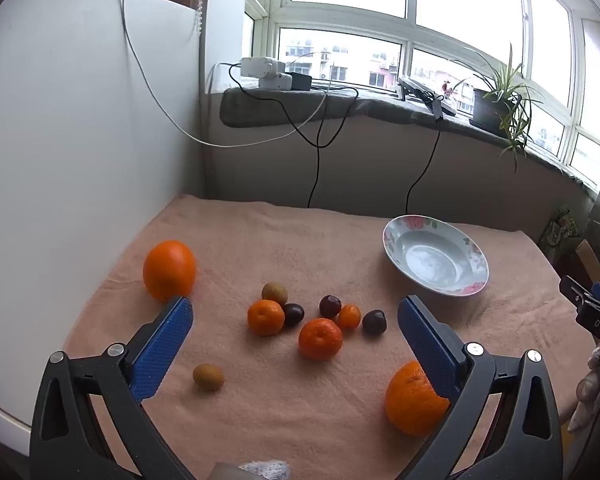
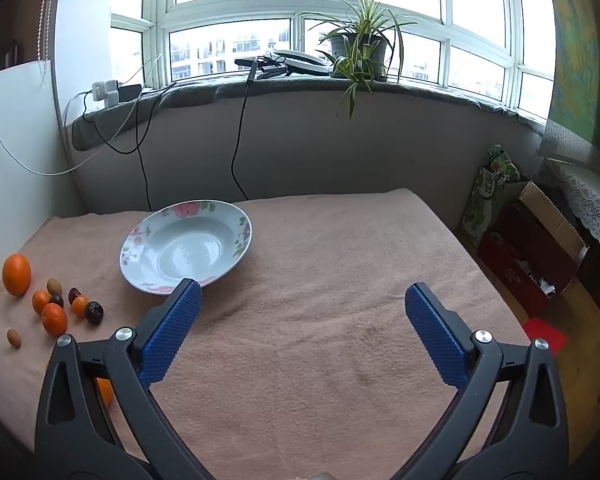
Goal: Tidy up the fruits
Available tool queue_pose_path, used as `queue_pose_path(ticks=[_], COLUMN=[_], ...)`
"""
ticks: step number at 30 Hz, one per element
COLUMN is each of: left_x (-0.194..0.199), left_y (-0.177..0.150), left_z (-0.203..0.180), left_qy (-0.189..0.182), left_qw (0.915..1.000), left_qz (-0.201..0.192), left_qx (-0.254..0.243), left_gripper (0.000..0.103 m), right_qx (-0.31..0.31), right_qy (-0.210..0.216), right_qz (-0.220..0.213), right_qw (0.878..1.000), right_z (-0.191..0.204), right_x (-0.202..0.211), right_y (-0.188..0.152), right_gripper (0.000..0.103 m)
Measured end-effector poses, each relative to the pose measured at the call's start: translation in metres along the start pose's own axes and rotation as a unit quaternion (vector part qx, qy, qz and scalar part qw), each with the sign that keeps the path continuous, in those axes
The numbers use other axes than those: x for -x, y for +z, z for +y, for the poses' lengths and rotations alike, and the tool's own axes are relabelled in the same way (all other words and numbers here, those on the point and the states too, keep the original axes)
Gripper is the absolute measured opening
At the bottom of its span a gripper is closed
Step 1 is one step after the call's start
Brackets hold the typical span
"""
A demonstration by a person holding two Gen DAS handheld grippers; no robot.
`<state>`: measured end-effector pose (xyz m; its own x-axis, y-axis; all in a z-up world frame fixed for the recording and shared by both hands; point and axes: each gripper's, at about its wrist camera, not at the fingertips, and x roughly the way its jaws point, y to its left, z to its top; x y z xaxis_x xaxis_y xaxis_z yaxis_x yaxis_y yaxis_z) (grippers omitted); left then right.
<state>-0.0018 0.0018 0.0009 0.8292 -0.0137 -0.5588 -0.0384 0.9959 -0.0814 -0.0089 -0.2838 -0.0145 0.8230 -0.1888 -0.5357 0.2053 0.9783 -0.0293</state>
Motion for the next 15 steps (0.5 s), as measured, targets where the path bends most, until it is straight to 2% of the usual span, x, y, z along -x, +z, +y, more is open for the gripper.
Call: queue_pose_path(ticks=[2, 15], left_x=[-0.003, -0.0041], left_y=[0.0001, -0.002], left_z=[-0.0037, 0.0014], left_qy=[0.012, 0.003], left_qw=[0.9999, 1.0], left_qz=[0.007, 0.008], left_qx=[-0.01, 0.001], left_gripper=[0.102, 0.102], right_qx=[0.005, -0.004], right_qy=[-0.001, 0.004], right_qz=[-0.001, 0.005], right_qw=[1.0, 1.0], right_z=[0.0006, 0.0012], right_x=[-0.0037, -0.0052], right_y=[0.0009, -0.0028], right_gripper=[0.103, 0.103])
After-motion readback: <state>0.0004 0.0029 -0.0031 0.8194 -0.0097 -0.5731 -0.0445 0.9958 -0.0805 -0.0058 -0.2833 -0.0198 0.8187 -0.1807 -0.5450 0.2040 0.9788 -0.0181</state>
